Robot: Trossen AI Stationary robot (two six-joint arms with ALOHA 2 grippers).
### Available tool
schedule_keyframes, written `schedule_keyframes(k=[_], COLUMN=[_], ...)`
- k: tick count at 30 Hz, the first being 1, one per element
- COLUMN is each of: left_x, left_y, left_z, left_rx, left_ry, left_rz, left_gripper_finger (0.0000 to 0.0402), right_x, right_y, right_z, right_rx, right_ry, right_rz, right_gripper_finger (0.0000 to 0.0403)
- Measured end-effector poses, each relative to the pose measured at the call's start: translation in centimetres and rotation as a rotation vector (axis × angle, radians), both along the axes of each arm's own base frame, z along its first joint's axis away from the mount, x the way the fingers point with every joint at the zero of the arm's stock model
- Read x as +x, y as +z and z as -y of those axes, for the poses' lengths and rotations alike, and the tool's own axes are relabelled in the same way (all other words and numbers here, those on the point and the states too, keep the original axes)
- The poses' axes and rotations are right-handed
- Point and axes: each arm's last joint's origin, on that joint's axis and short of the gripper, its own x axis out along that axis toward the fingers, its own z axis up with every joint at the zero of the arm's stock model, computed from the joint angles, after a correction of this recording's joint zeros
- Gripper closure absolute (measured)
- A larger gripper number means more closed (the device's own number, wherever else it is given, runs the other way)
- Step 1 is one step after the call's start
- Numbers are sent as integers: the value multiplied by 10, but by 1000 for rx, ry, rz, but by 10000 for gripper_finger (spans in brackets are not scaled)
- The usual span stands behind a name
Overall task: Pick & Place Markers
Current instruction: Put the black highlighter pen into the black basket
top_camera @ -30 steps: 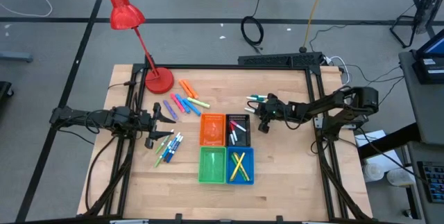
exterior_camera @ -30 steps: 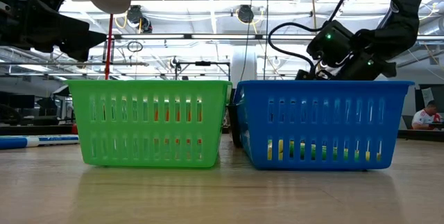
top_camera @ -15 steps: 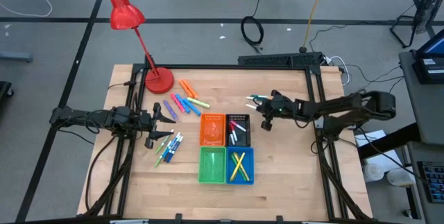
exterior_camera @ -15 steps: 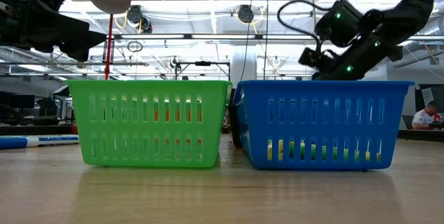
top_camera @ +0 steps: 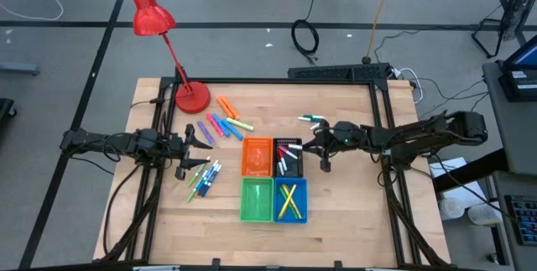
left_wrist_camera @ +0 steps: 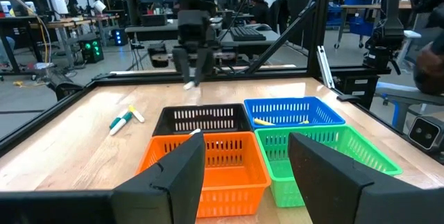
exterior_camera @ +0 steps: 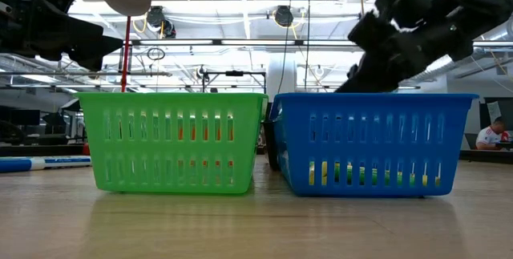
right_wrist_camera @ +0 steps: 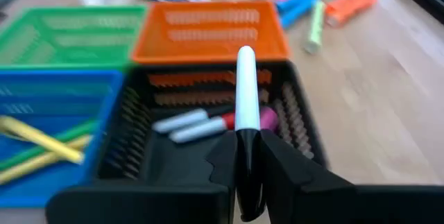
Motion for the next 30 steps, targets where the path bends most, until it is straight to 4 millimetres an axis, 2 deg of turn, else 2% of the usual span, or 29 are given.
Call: schedule_keyframes(k=[11,23,30], left_x=[0,0,0], left_y=[0,0,0], left_z=[0,0,0], left_rx=[0,0,0], left_ry=[0,0,0], left_rz=[0,0,-1], left_gripper_finger=[190,190,190], right_x=[9,33,38], right_y=[4,-16,-26], right_z=[-21,-22,-19], right_rx=[4,17,-1], right_ry=[92,94,82], right_rz=[98,23,-18], right_gripper_finger=[368,370,367])
